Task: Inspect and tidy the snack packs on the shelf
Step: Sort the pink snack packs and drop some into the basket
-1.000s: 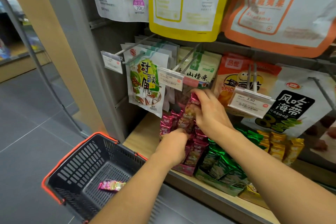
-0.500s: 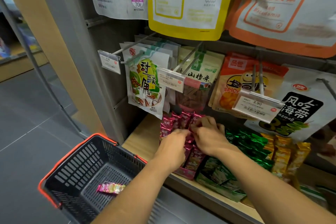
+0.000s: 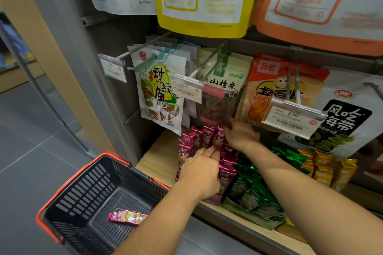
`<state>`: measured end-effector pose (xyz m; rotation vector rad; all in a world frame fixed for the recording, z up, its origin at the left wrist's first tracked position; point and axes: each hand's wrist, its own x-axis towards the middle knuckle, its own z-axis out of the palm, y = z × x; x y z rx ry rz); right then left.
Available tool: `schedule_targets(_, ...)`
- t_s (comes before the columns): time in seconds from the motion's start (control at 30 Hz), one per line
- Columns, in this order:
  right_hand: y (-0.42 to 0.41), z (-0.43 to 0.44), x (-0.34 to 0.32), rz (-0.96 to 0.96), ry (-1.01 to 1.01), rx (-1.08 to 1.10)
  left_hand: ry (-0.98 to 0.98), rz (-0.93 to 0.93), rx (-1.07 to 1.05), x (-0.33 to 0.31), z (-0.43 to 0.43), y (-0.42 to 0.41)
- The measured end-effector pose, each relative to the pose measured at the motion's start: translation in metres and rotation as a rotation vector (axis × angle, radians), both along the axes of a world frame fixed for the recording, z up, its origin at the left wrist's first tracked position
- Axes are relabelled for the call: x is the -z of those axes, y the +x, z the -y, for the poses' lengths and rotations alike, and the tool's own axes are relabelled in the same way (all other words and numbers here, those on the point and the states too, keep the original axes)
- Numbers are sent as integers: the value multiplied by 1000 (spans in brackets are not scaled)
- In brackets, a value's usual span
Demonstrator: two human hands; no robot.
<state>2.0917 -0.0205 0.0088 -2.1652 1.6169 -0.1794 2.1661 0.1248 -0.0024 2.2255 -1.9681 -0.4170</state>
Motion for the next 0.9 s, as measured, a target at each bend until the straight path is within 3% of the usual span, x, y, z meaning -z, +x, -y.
schedule_targets(0.1, 12, 1, 9, -114, -73, 9, 19, -84, 5, 0, 1, 4)
schedule_targets(0.2, 15, -6, 13, -82, -204, 35, 25, -99, 15, 1, 1, 6)
schedule_targets(0.3, 9, -18, 12, 114, -392, -21, 24, -81, 12, 1, 1, 5)
schedule_targets(0.43, -6, -44, -3, 399, -700, -262, 7, -35, -8, -2, 1, -1)
schedule_targets(0.57, -29, -75, -20, 544, -740, -382, -9, -84, -22, -2, 0, 1)
schedule_targets(0.73, -68, -123, -56, 525, -935, -545, -29, -155, 2, -3, -4, 7)
schedule_targets(0.9, -118, -164, -98, 532, -1025, -614, -152, -101, 4, -13, -10, 16)
